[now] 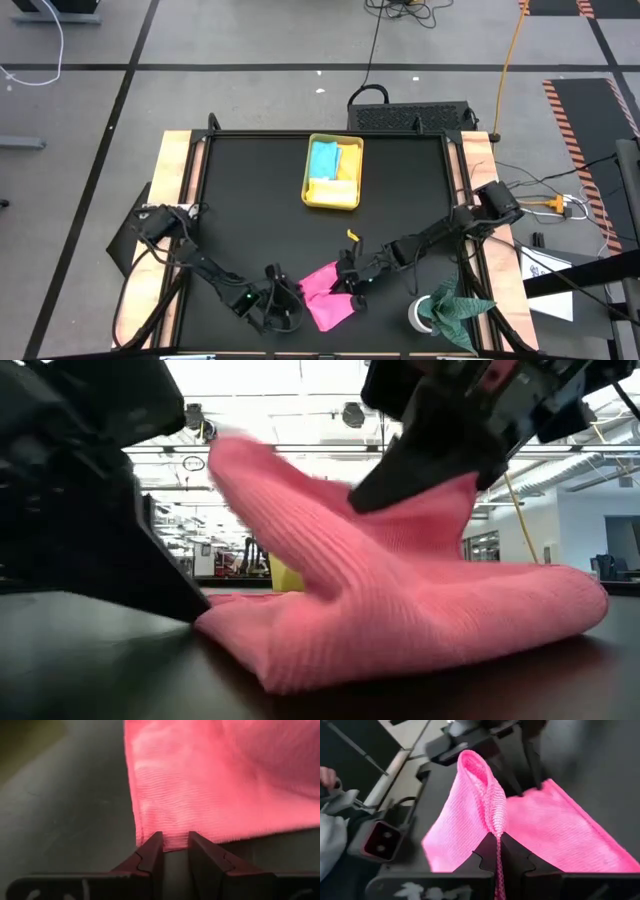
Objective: Fold microfiber towels
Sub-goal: Fold the pink towel
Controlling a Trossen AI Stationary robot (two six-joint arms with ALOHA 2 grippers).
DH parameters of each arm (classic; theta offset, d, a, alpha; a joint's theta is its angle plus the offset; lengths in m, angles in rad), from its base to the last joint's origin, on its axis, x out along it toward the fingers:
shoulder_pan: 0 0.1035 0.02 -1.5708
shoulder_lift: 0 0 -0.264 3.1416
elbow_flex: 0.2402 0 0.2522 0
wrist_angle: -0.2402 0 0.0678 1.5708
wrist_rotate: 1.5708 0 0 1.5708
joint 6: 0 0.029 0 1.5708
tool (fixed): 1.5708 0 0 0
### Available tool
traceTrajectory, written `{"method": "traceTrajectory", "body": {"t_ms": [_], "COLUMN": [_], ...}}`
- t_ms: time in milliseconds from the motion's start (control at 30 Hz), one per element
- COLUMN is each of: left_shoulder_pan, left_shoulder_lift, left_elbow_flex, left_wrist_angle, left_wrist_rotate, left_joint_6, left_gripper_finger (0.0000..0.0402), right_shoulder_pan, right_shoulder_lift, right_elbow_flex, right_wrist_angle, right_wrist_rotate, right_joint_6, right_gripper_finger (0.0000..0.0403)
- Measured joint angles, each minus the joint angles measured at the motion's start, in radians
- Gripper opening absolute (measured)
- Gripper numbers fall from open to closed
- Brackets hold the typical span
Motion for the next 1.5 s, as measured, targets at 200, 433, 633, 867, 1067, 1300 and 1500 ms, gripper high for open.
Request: {"method": "traceTrajectory", "body": {"t_ms": [200, 433, 633, 867, 1067, 1300, 1500], "left_shoulder_pan": [0.035, 0.061, 0.032, -0.002, -0.003, 0.043, 0.089], "left_shoulder_lift": [0.029, 0.036, 0.014, -0.052, -0.065, -0.065, -0.016], "left_elbow_flex": [0.0, 0.0, 0.0, 0.001, 0.001, 0.001, 0.0], "left_wrist_angle": [0.037, 0.062, 0.05, 0.059, 0.127, 0.228, 0.205], "left_wrist_rotate": [-0.048, -0.067, -0.095, -0.148, -0.172, -0.123, -0.011], "left_joint_6": [0.002, 0.033, 0.046, 0.053, 0.027, 0.108, 0.061], "left_gripper_finger": [0.0097, 0.0097, 0.0097, 0.0097, 0.0097, 0.0097, 0.0097], "right_shoulder_pan": [-0.04, -0.077, -0.083, -0.092, -0.097, -0.097, -0.097], "right_shoulder_lift": [0.001, 0.001, 0.001, 0.001, 0.001, 0.001, 0.001], "right_elbow_flex": [0.0, 0.0, 0.0, 0.0, 0.0, 0.0, 0.0], "right_wrist_angle": [-0.01, -0.078, -0.101, -0.125, -0.131, -0.131, -0.134], "right_wrist_rotate": [0.022, 0.024, 0.028, 0.091, 0.102, 0.102, 0.083], "right_joint_6": [0.007, 0.008, 0.018, 0.019, 0.017, 0.012, 0.002], "right_gripper_finger": [0.0, 0.0, 0.0, 0.0, 0.0002, 0.0018, 0.0019]}}
